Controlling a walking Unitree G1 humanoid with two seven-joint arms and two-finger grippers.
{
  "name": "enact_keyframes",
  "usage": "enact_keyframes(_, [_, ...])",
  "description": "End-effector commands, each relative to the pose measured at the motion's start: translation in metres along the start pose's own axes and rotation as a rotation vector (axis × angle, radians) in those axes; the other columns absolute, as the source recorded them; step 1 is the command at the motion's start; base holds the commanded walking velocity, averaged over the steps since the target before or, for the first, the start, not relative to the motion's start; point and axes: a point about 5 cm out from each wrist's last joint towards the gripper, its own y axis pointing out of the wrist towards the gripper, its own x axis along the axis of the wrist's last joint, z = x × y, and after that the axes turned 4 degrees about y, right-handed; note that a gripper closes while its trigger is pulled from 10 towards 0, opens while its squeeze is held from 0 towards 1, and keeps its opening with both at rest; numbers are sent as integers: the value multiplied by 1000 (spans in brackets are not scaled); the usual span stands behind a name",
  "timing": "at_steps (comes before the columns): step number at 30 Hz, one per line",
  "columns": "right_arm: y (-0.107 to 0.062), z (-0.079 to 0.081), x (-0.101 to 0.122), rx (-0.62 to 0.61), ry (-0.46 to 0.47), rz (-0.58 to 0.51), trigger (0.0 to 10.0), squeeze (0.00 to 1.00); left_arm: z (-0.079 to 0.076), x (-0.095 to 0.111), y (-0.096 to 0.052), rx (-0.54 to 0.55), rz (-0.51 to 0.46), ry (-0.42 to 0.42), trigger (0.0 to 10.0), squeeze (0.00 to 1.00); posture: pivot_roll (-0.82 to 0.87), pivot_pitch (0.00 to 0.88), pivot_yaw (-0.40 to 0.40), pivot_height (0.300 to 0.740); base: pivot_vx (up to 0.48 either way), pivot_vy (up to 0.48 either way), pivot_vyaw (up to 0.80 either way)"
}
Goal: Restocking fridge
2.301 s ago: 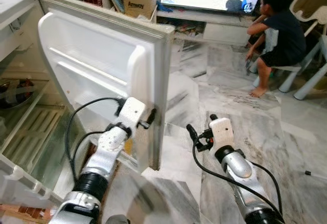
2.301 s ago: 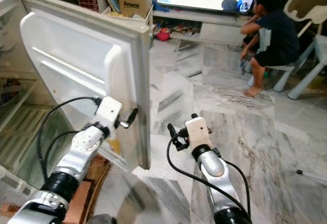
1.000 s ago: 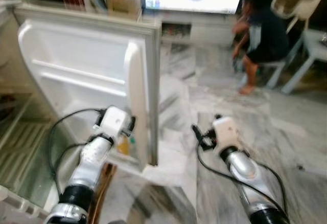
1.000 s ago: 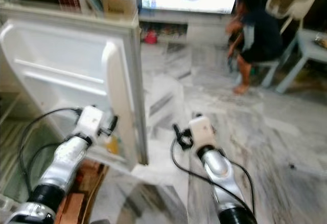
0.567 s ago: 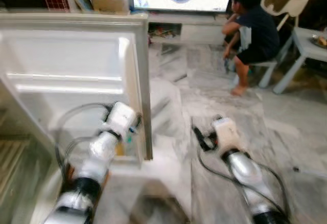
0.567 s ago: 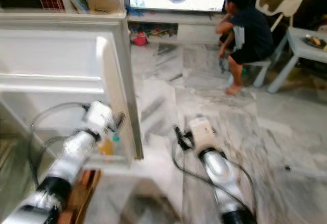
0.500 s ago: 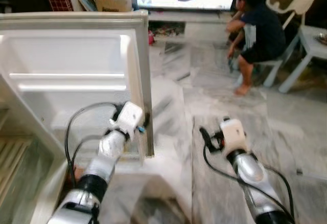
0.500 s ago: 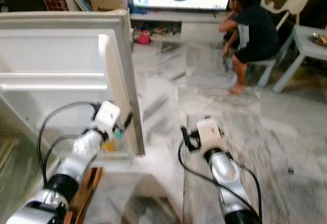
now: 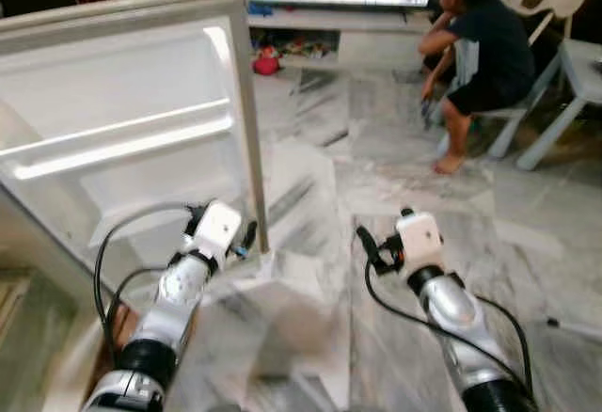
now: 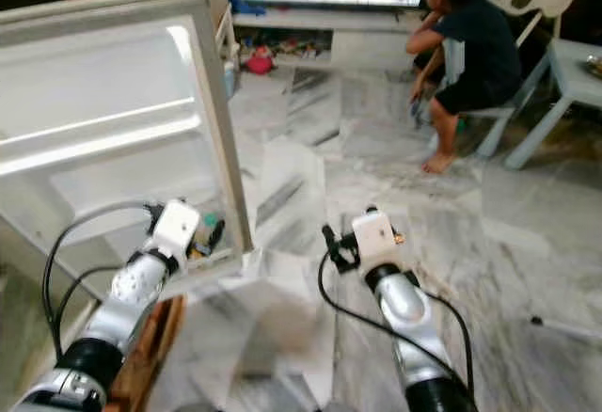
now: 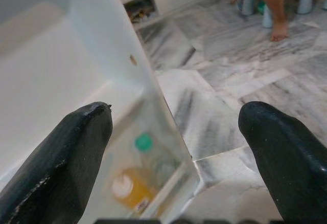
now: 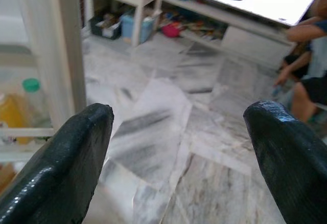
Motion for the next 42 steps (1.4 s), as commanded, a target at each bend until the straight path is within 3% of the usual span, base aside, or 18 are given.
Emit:
enact_keyframes(1, [3,-4,8,-22,-3,-31,10000,0,10,7,-4,42,-27,-12,10000,0,56,0,-29,740,0,0,-438])
enact_keyframes(6, [4,-15,17,-96,2,-73,10000,0,16,15,-21,106,-87,-83,10000,0,40,0,-18,740,0,0,-790])
enact_keyframes(15, [2,-12,21,-138,44,-111,10000,0,25,14,-32,216,-85,-160,10000,0,28,0,-16,740,329,0,-800])
enact_keyframes(23, [0,-13,27,-158,61,-143,10000,0,18,24,-28,221,-104,-203,10000,0,21,0,-21,740,439,0,-753])
enact_keyframes(29, [-2,-13,30,-175,70,-162,10000,0,16,23,-30,235,-90,-241,10000,0,15,0,-18,740,465,0,-160])
enact_keyframes(38, [3,-8,36,-156,74,-184,10000,0,16,26,-22,222,-98,-234,10000,0,14,0,-22,740,458,0,-672])
enact_keyframes(42, [7,-13,44,-170,68,-204,10000,0,17,32,-21,217,-114,-227,10000,0,10,0,-13,740,454,0,-800])
